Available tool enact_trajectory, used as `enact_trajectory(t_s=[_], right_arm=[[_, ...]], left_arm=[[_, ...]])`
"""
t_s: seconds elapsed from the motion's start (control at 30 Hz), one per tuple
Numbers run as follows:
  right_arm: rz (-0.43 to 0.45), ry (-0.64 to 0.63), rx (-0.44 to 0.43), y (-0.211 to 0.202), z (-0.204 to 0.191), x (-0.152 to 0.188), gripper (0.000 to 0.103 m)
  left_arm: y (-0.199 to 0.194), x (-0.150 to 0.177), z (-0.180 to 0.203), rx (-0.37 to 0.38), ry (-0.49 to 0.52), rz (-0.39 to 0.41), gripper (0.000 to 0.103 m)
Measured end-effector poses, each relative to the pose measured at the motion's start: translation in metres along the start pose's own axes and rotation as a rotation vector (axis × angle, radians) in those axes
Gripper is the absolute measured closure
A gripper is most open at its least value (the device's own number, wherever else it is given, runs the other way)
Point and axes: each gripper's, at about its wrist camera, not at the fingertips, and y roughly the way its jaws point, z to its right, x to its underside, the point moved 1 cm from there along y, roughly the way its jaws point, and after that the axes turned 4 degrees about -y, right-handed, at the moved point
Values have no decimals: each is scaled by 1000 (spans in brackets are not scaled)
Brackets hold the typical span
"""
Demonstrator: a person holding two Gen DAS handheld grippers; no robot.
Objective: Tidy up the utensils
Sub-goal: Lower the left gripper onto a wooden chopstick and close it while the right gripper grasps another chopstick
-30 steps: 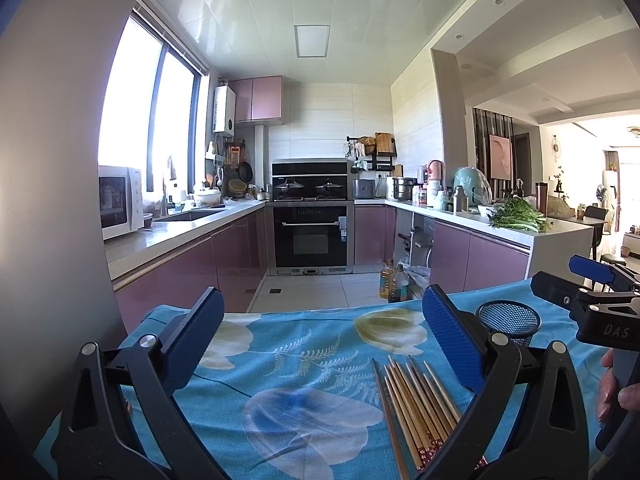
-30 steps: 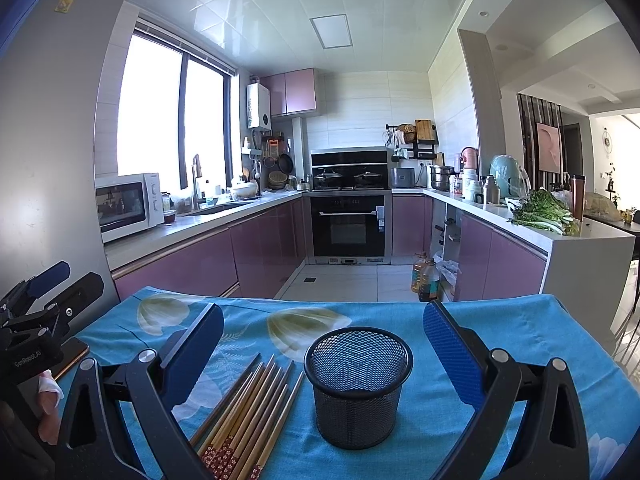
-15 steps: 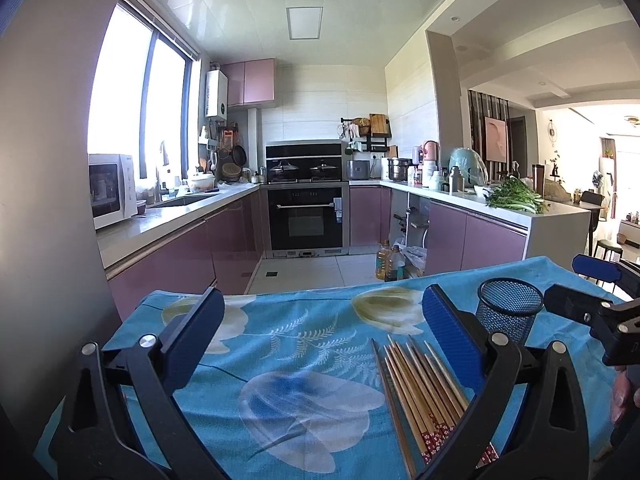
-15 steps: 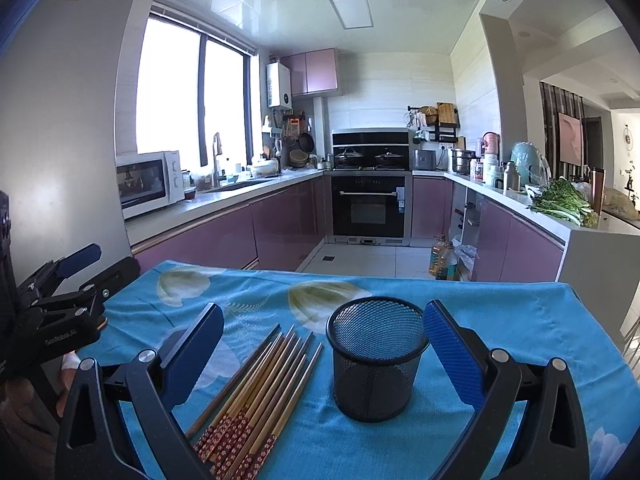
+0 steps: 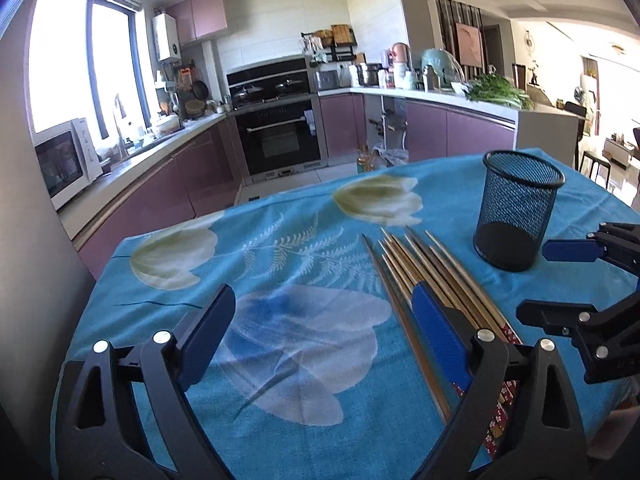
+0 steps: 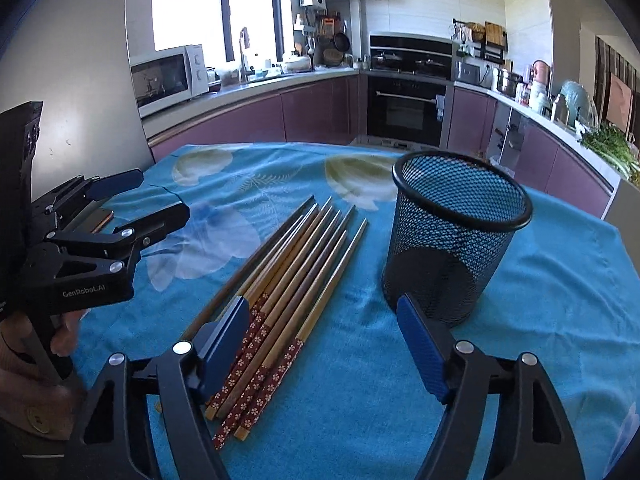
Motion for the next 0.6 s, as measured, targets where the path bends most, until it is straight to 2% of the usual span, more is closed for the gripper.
enact_trajectory(t_s=[0.23,0.4,0.6], right_arm=[[-74,42,-2,22,10,-2,46],[-104,65,-3,33,15,-3,51],[-127,72,5,36,20,-1,57]], left_arm=[[40,9,9,88,15,-155,28],[56,10,17,135,16,-202,30],[72,10,28,157,37,-255,41]])
